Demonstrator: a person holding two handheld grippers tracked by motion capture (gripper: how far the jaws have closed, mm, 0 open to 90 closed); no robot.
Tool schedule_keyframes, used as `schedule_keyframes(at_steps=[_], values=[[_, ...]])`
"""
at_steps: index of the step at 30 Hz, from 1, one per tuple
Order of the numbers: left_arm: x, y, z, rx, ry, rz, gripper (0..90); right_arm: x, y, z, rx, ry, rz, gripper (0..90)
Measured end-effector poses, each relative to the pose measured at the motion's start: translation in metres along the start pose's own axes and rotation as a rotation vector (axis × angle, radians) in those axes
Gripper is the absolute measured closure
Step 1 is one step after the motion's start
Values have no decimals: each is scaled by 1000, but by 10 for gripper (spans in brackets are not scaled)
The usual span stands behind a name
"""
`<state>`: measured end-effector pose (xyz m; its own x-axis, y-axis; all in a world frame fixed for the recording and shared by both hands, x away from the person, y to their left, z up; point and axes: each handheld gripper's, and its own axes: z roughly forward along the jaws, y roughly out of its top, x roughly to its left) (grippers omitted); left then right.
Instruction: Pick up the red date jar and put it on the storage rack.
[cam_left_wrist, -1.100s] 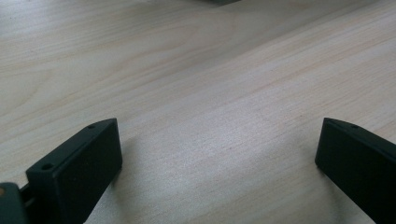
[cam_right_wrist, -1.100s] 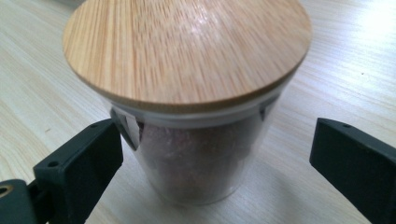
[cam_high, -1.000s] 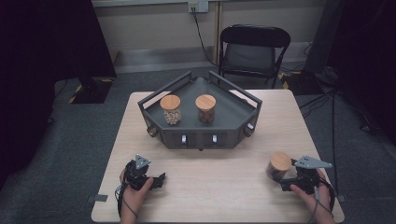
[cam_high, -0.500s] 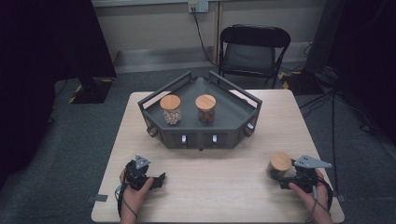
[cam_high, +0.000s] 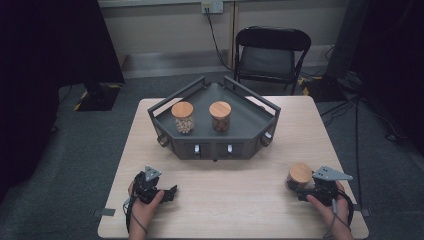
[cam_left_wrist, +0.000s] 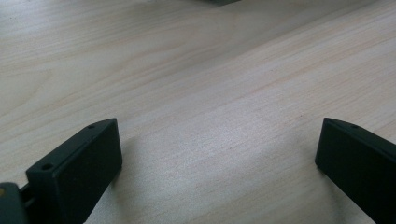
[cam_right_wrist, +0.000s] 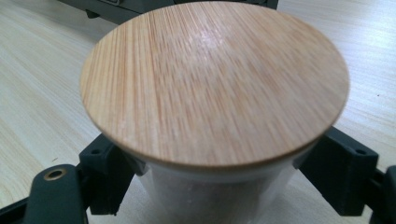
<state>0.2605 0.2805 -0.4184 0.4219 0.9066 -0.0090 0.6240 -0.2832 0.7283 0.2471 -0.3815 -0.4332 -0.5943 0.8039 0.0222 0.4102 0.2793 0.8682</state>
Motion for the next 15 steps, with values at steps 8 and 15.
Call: schedule_keyframes(at_steps=[8, 15], values=[[0, 0, 0, 0, 0, 0, 2, 0, -2, 0, -13, 8, -4, 247], [0, 0, 0, 0, 0, 0, 2, 1, -2, 0, -15, 5, -13, 252]])
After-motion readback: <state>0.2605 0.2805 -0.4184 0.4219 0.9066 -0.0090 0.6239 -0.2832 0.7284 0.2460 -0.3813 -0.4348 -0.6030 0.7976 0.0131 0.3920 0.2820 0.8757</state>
